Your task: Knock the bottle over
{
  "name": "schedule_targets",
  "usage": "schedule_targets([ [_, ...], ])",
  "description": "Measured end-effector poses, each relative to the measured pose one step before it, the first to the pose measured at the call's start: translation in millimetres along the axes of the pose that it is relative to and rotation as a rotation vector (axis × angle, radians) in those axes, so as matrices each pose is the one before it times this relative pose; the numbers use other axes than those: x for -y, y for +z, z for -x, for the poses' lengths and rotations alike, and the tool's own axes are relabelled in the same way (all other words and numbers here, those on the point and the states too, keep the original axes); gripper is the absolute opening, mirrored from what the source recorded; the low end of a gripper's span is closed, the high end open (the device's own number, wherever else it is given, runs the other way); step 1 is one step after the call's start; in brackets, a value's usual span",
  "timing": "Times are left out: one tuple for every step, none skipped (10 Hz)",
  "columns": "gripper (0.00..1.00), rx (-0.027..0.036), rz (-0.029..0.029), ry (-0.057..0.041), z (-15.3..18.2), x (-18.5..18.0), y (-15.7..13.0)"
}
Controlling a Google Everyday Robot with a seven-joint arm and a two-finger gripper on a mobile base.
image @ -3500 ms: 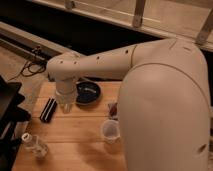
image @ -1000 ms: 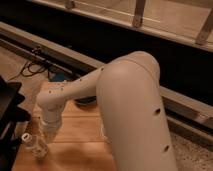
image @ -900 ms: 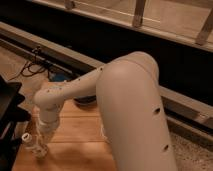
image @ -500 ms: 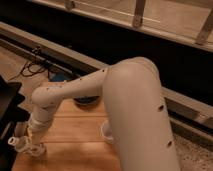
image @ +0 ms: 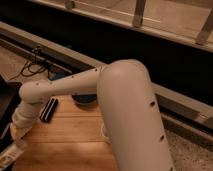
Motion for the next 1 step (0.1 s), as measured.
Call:
schedule_targets([
  [0.14, 0.00669, 0.00463, 0.01068, 1.01, 1.96, -1.79],
])
